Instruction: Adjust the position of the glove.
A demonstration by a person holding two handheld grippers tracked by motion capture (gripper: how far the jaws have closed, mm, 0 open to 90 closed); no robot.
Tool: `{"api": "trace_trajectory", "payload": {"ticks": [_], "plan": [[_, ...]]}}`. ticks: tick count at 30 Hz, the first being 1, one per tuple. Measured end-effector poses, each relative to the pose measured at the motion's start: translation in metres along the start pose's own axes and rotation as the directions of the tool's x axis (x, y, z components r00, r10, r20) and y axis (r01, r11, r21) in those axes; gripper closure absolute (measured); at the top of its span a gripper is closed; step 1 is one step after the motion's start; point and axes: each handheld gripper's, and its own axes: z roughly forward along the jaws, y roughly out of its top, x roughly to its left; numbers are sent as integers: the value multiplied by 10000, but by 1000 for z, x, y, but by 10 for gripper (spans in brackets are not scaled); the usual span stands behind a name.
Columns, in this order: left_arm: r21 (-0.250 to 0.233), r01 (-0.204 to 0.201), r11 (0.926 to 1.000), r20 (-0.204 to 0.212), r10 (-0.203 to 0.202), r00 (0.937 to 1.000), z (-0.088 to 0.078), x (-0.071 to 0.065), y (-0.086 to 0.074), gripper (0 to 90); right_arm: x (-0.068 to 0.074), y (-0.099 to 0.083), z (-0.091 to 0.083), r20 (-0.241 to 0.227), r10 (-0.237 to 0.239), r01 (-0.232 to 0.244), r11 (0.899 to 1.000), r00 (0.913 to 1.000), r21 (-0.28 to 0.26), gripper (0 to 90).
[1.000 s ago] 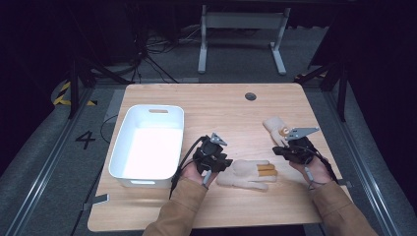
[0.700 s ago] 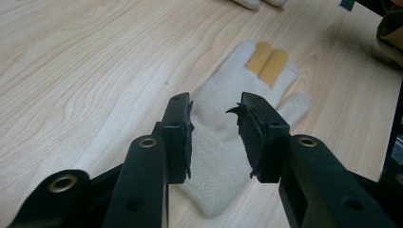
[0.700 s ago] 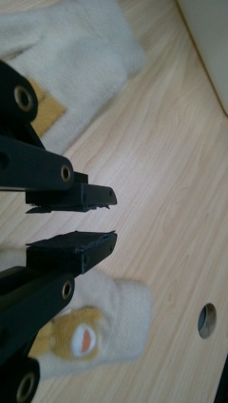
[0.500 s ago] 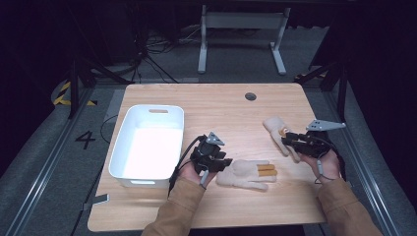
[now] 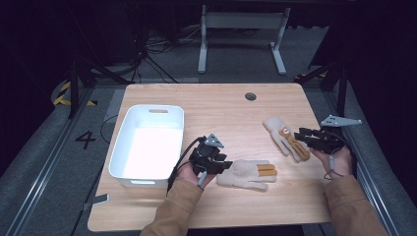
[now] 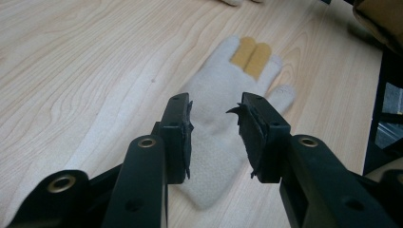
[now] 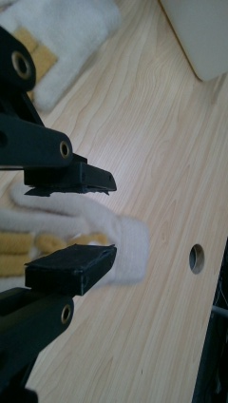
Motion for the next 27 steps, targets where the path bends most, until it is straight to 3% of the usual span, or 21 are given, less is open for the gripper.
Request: {"api": "trace_trajectory", "payload": {"ticks": [5, 7, 11, 13, 18, 21, 27], "plan": [[19, 72, 10000, 8, -72, 10000, -1, 0, -1, 635, -13, -4, -1, 267, 404, -407, 9991, 9988, 121, 614], [53, 41, 10000, -29, -41, 10000, -3, 1, -1, 634, -17, -6, 4, 625, 480, -496, 9985, 9969, 250, 577], [30, 69, 10000, -59, -69, 10000, -4, 0, -2, 634, -20, -8, 13, 665, 572, -605, 9970, 9961, 490, 568], [51, 96, 9999, -98, -96, 9999, -5, 0, -3, 632, -20, -9, 22, 657, 303, -353, 9964, 9974, 770, 554], [40, 180, 9998, -112, -180, 9998, -7, 1, -6, 627, -20, -10, 33, 758, -75, 10, 9963, 9971, 854, 460], [10, 275, 9996, 37, -275, 9996, -8, 2, -7, 617, -23, -12, 38, 769, -38, -41, 9947, 9970, 1026, 448], [28, 395, 9992, -113, -394, 9992, -12, 2, -14, 606, -28, -14, 51, 925, 219, -315, 9942, 9955, 1031, 415]]}}
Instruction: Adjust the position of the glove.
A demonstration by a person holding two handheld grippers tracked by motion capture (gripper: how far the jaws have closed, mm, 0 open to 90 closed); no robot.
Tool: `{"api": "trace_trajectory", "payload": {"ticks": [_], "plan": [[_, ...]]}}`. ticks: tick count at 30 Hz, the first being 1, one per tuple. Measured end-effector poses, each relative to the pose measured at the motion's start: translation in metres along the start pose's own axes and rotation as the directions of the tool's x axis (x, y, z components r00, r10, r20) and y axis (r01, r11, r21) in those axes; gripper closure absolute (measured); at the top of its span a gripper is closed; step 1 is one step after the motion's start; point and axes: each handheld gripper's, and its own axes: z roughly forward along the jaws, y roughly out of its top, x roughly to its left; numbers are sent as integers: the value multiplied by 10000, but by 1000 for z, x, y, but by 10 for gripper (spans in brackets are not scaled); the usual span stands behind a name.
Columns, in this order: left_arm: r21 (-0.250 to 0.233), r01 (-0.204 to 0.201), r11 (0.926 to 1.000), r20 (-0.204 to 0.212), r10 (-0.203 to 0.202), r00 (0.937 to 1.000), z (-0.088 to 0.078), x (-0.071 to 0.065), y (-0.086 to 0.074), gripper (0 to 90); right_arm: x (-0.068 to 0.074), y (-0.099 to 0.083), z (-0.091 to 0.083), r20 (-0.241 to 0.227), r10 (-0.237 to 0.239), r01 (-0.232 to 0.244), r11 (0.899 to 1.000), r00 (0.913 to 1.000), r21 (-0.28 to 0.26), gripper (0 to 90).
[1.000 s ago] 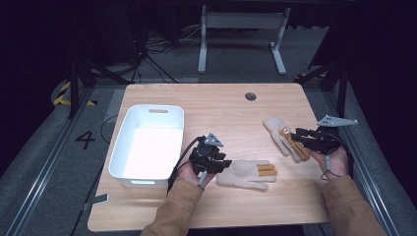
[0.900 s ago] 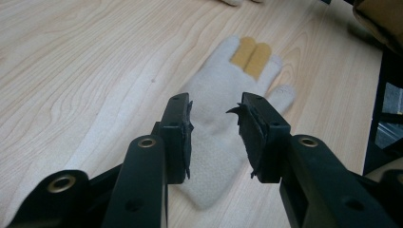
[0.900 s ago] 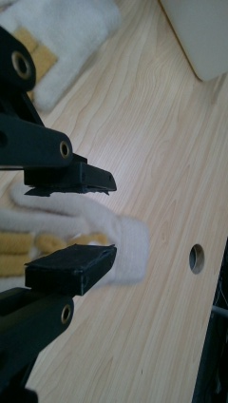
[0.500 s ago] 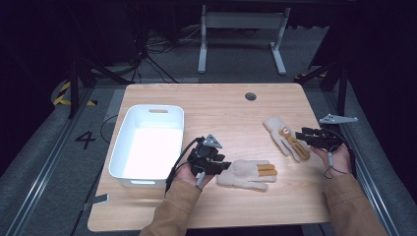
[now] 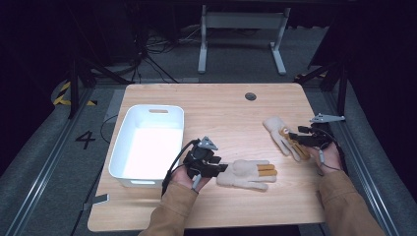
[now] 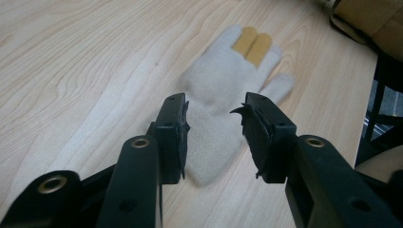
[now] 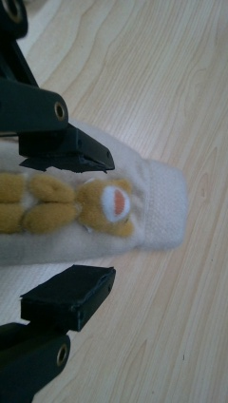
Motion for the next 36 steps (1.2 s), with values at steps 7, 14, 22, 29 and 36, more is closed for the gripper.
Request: {"api": "trace_trajectory", "payload": {"ticks": [7, 14, 22, 29, 36], "plan": [[137, 118, 9998, -194, -115, 9997, -3, 1, -5, 600, 1, 4, 11, 65, 101, -102, 9999, 9999, 83, 400], [186, 171, 9997, -250, -166, 9996, -3, 1, -8, 598, 7, 5, 25, 39, -108, 106, 9980, 9999, 616, 411], [233, 152, 9996, -244, -146, 9996, -2, 1, -8, 596, 8, 3, 32, 150, -120, 102, 9932, 9998, 1161, 475], [235, 169, 9996, -227, -164, 9996, -1, 1, -8, 595, 11, 3, 34, 336, -202, 151, 9893, 9992, 1450, 593], [205, 180, 9996, -201, -176, 9996, -1, 2, -7, 594, 14, 6, 30, 493, -365, 284, 9873, 9981, 1564, 672]]}}
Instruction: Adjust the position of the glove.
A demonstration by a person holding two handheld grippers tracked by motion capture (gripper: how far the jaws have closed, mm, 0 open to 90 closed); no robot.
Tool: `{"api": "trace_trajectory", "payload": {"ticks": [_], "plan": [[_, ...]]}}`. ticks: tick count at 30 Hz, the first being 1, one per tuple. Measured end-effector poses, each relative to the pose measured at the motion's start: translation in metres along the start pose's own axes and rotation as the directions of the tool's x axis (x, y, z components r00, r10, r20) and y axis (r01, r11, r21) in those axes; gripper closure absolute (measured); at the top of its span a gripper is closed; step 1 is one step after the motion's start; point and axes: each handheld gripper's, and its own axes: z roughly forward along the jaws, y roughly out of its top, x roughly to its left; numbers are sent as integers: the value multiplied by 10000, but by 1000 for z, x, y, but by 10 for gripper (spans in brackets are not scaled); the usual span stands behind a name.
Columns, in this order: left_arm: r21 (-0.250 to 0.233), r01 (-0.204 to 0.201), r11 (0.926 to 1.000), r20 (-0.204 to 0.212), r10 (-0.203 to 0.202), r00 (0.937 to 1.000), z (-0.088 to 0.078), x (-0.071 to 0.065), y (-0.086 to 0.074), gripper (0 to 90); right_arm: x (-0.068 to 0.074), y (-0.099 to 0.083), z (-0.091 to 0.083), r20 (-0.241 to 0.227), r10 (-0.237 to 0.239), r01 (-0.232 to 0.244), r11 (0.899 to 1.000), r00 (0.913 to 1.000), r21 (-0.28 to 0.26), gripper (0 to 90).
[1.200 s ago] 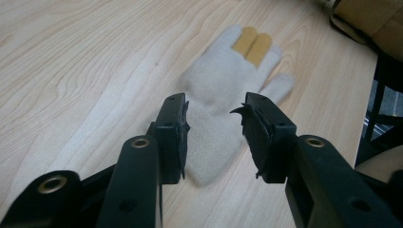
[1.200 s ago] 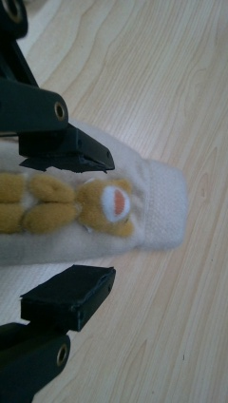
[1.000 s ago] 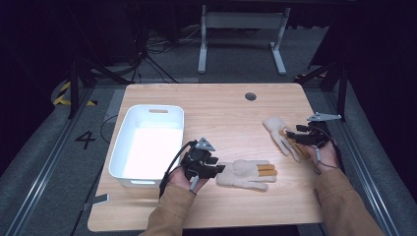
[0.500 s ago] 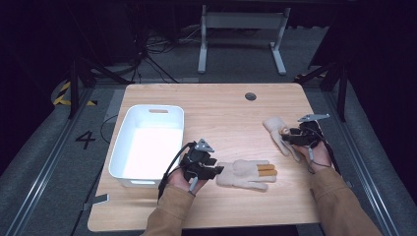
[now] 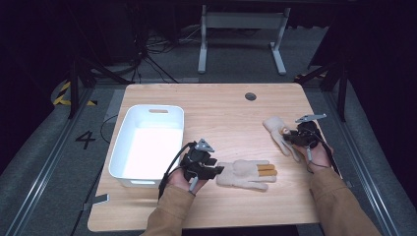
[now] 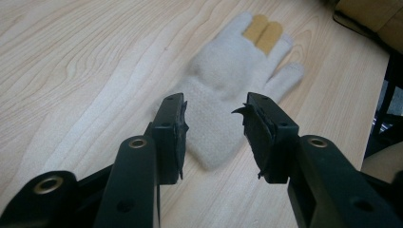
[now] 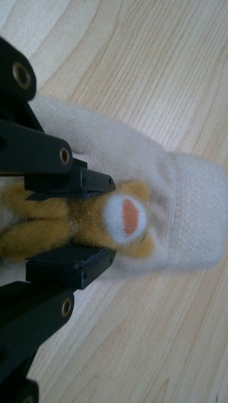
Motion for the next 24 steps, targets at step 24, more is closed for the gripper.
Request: {"api": "trace_trajectory", "payload": {"ticks": [24], "plan": [[8, -211, 9998, 256, 211, 9994, 7, -3, 10, 593, 4, 12, -54, -305, -592, 560, 9937, 9978, -967, 688]]}}
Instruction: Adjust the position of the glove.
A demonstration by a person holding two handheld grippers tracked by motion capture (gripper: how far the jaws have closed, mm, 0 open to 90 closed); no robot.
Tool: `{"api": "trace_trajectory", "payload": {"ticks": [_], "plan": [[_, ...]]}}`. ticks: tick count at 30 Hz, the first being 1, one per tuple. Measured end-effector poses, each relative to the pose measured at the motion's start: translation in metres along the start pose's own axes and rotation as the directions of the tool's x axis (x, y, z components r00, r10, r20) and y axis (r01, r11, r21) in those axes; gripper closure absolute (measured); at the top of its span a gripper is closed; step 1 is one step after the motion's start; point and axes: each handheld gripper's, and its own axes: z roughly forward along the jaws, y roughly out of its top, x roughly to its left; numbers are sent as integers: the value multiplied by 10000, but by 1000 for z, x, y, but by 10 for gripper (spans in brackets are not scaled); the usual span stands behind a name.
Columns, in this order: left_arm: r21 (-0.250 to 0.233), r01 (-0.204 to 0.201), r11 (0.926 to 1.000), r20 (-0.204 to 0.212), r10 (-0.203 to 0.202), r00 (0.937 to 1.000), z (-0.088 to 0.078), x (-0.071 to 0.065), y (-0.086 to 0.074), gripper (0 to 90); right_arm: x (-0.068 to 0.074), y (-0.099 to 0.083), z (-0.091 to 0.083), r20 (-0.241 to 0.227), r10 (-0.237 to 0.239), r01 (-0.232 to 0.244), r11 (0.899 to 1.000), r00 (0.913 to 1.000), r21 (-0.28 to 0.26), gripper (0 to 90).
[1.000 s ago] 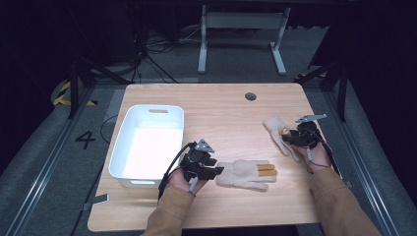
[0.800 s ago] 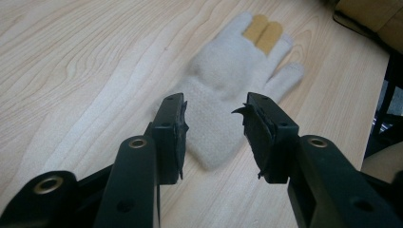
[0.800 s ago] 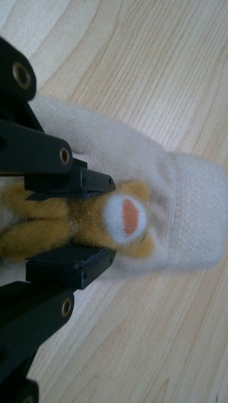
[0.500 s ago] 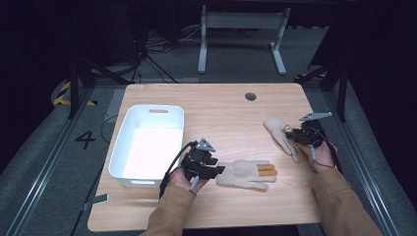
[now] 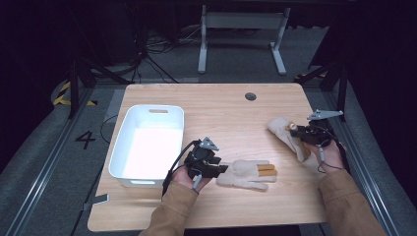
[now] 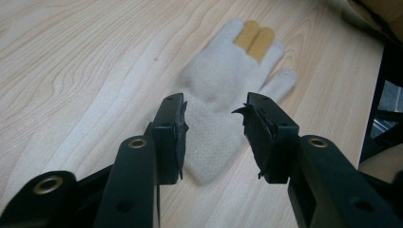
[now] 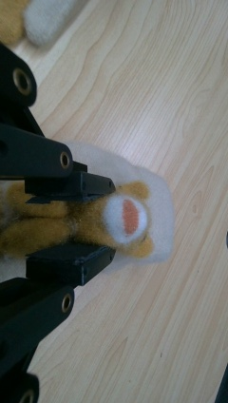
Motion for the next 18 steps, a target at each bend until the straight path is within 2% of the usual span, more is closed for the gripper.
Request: {"api": "trace_trajectory", "payload": {"ticks": [3, 4, 10, 11, 18], "plan": [[-36, -60, 10000, 18, 60, 10000, 0, 0, 1, 593, 0, 1, -4, -181, -88, 88, 10000, 9998, -17, 687], [-30, -55, 10000, 25, 55, 10000, 0, 0, 1, 592, 1, 2, -9, -303, -210, 204, 9996, 9993, -176, 687], [-19, -89, 10000, 40, 89, 10000, 2, 0, 3, 591, 2, 4, -20, -506, -325, 309, 9990, 9982, -326, 686], [-4, -104, 9999, 13, 104, 9999, 2, 0, 4, 590, 3, 5, -23, -708, -401, 376, 9986, 9967, -371, 685], [-33, -130, 9999, -15, 130, 9999, 1, 1, 6, 587, 11, 9, -31, -1188, -982, 933, 9946, 9880, -460, 684]]}}
